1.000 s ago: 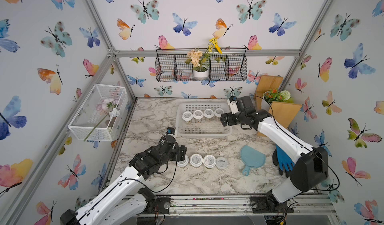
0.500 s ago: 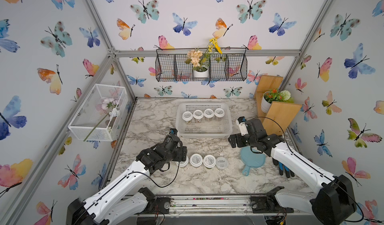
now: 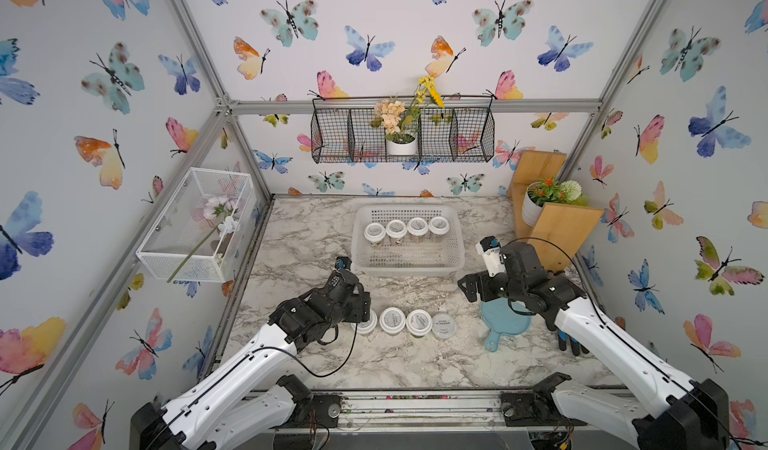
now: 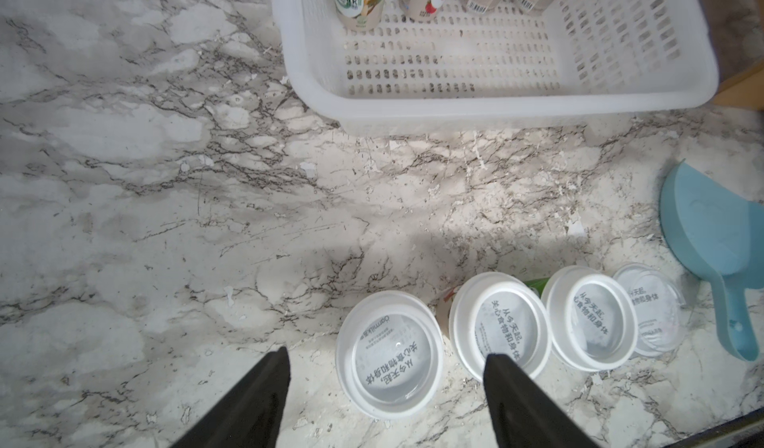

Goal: Put the yogurt in the basket
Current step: Pick up the yogurt from the center of the board.

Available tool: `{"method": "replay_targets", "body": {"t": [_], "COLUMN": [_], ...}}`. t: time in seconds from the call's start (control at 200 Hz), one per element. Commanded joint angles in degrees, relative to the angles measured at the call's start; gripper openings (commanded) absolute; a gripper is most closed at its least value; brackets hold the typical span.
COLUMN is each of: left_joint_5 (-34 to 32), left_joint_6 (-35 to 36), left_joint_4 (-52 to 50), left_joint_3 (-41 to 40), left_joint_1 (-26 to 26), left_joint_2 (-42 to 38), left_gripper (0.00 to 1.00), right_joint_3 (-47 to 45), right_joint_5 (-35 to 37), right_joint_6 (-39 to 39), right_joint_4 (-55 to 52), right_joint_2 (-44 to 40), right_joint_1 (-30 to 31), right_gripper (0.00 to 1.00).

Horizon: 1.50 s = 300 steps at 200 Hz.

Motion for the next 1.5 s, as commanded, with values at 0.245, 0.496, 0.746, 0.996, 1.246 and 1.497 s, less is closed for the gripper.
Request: {"method": "replay_targets", "body": {"t": [0.245,0.496,0.746,0.996,1.246,1.497], "left_joint_5": [0.57,4.55,5.57,5.94,6.43,6.39], "left_joint_6": [-3.83,-3.16,-2.14,-2.10,-1.83,-1.83], "left_joint_4": [-7.79,-7.61,-4.69,-2.98,-2.67,-2.50], "left_joint_3": [2.04,1.47,0.90,0.18,0.28,0.18], "left_joint_1": [-2.06,-2.18,-2.54,-2.76,-2.70,-2.66], "left_joint_2": [3.66,7.64,10.73,13.48,15.18,15.38], "left_gripper": [0.80,0.88,0.82,0.79,0.81,0.80], "right_joint_3": [-0.76,-1.13,-1.55,-1.38,-1.51,-1.38], "right_joint_5": [0.63,0.35,1.27,0.64,0.35,0.63], "right_joint_6": [0.50,0.45,0.60,0.63,0.52,0.61], "right_joint_4": [0.28,1.06,1.44,1.30,1.38,1.23], "right_joint_2": [1.17,1.55,0.50,1.25,1.30,1.57], "right_joint_1": [0.58,0.76,0.77,0.86,0.95,1.22], "right_gripper": [0.99,0.99,0.99,1.00,1.00,1.00]}}
